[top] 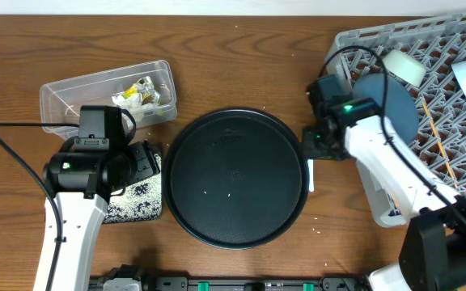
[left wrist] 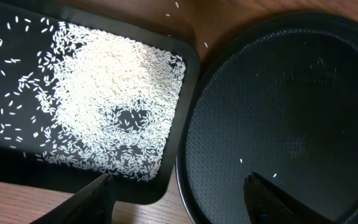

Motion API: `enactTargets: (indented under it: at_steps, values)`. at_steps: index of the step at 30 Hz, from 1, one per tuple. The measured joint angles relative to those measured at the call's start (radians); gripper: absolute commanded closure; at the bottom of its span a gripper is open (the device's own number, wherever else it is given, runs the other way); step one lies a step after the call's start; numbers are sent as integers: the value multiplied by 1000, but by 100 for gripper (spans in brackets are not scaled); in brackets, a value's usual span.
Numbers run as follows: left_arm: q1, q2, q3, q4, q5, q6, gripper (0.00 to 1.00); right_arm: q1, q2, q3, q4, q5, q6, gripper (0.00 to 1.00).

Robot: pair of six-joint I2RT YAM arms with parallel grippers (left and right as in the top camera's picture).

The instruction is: Sort waste into correct bins and load items into the dishwasher rack

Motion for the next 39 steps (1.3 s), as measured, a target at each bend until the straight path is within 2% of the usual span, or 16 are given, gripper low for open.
enactTargets:
  at_steps: [1, 3, 12, 22, 34, 39]
  values:
    - [0, 0, 0, 0, 0, 0, 32, 14, 0, -6, 14, 2, 32, 73]
    - [0, 0, 0, 0, 0, 0, 32, 32, 0, -27, 44, 9, 84, 81]
    - [0, 0, 0, -5, 0, 0, 32, 37, 0, -151, 100, 63, 201, 87]
    - [0, 0, 0, -6, 0, 0, 32, 44, 0, -275, 169, 64, 218, 85]
    - [0, 0, 0, -7, 0, 0, 32, 182, 1, -300, 283, 47, 203, 82]
    - [0, 0, 0, -7, 0, 0, 32, 174, 1, -300, 295, 77, 201, 71]
